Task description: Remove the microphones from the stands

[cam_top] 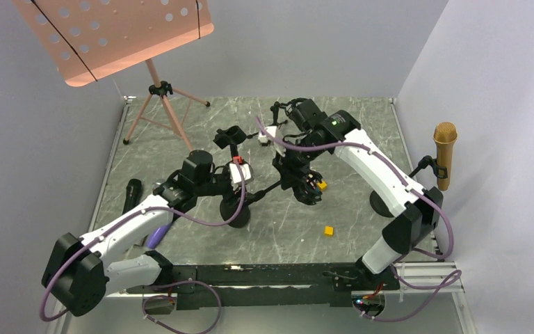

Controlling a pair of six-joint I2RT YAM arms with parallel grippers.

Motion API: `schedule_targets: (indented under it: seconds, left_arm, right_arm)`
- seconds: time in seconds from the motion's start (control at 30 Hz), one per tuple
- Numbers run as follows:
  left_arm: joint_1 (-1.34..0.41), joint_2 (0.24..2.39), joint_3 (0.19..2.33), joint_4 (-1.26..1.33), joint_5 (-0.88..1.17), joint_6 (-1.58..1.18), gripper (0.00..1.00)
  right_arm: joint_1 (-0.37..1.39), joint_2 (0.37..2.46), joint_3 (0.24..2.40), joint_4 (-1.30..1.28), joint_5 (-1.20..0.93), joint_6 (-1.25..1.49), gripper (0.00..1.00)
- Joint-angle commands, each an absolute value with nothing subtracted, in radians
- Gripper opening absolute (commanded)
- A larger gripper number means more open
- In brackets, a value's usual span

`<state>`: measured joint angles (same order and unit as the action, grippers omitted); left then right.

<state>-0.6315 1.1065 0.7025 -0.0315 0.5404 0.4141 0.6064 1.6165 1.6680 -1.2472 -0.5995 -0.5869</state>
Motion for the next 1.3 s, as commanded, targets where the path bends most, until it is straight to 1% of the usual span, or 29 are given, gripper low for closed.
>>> schedule_targets:
  seconds: [0.0, 0.17, 0.23, 0.27, 0.33, 0.4, 0.43, 0.47, 0.5, 0.57, 0.63, 0.7, 0.77, 0.83, 0.87, 0.9, 0.93, 1.0, 1.03, 1.07, 1.1, 1.17, 1.27]
  left_arm:
    - [-0.611, 1.173, 0.746, -0.014, 0.789, 0.377, 0.61]
    - [-0.611, 1.277, 0.791, -0.008, 0.923, 0.358, 0.57]
    - [-0.617, 1.319, 0.816, -0.027, 0.964, 0.357, 0.51]
    - [-0.62, 1.329, 0.822, -0.037, 0.969, 0.361, 0.45]
    - [-0.624, 1.331, 0.813, -0.016, 0.951, 0.345, 0.27]
    - [-0.626, 1.307, 0.793, 0.025, 0.888, 0.326, 0.1]
    - [-0.629, 1.29, 0.785, 0.033, 0.853, 0.323, 0.03]
    - [-0.635, 1.266, 0.773, 0.039, 0.806, 0.326, 0.0]
    - [-0.646, 1.236, 0.757, 0.053, 0.739, 0.333, 0.0]
    - [-0.689, 1.164, 0.696, 0.127, 0.52, 0.349, 0.0]
    - [-0.78, 1.099, 0.599, 0.253, 0.174, 0.355, 0.0]
    - [-0.867, 1.102, 0.553, 0.336, -0.069, 0.355, 0.0]
    - [-0.898, 1.13, 0.568, 0.295, -0.115, 0.313, 0.0]
    - [-0.9, 1.136, 0.575, 0.261, -0.072, 0.245, 0.0]
    - [-0.898, 1.133, 0.578, 0.243, -0.006, 0.237, 0.0]
    - [-0.898, 1.127, 0.588, 0.22, 0.045, 0.241, 0.0]
    - [-0.897, 1.123, 0.601, 0.187, 0.078, 0.246, 0.08]
    - [-0.893, 1.117, 0.643, 0.107, 0.116, 0.262, 0.33]
    - [-0.885, 1.112, 0.664, 0.062, 0.134, 0.274, 0.43]
    - [-0.872, 1.104, 0.682, 0.027, 0.171, 0.288, 0.51]
    - [-0.854, 1.094, 0.694, -0.009, 0.203, 0.303, 0.55]
    - [-0.818, 1.065, 0.702, -0.059, 0.268, 0.32, 0.61]
    - [-0.751, 1.023, 0.704, -0.106, 0.381, 0.336, 0.64]
  right_arm:
    - [0.683, 1.549, 1.607, -1.118, -0.522, -0.744, 0.0]
    - [0.728, 1.517, 1.58, -1.074, -0.461, -0.798, 0.0]
    - [0.737, 1.514, 1.581, -1.067, -0.455, -0.8, 0.0]
    - [0.739, 1.513, 1.581, -1.063, -0.454, -0.795, 0.0]
    - [0.741, 1.514, 1.582, -1.048, -0.448, -0.762, 0.0]
    - [0.738, 1.519, 1.581, -1.017, -0.434, -0.685, 0.0]
    - [0.732, 1.525, 1.583, -1.009, -0.427, -0.638, 0.0]
    - [0.72, 1.534, 1.59, -1.009, -0.426, -0.586, 0.0]
    - [0.701, 1.548, 1.602, -1.014, -0.44, -0.529, 0.0]
    - [0.645, 1.589, 1.637, -1.043, -0.5, -0.417, 0.0]
    - [0.56, 1.644, 1.673, -1.081, -0.593, -0.307, 0.0]
    - [0.499, 1.672, 1.658, -1.065, -0.68, -0.163, 0.0]
    - [0.468, 1.686, 1.635, -1.039, -0.744, -0.088, 0.0]
    - [0.47, 1.692, 1.633, -1.035, -0.767, -0.1, 0.0]
    - [0.472, 1.692, 1.637, -1.033, -0.766, -0.113, 0.0]
    - [0.472, 1.692, 1.645, -1.032, -0.758, -0.128, 0.0]
    - [0.473, 1.695, 1.653, -1.034, -0.749, -0.148, 0.0]
    - [0.475, 1.69, 1.661, -1.038, -0.733, -0.189, 0.0]
    - [0.478, 1.686, 1.661, -1.039, -0.724, -0.208, 0.0]
    - [0.483, 1.682, 1.661, -1.045, -0.717, -0.232, 0.0]
    - [0.49, 1.676, 1.658, -1.051, -0.706, -0.258, 0.0]
    - [0.522, 1.66, 1.649, -1.068, -0.676, -0.328, 0.0]
    - [0.568, 1.63, 1.632, -1.077, -0.625, -0.409, 0.0]
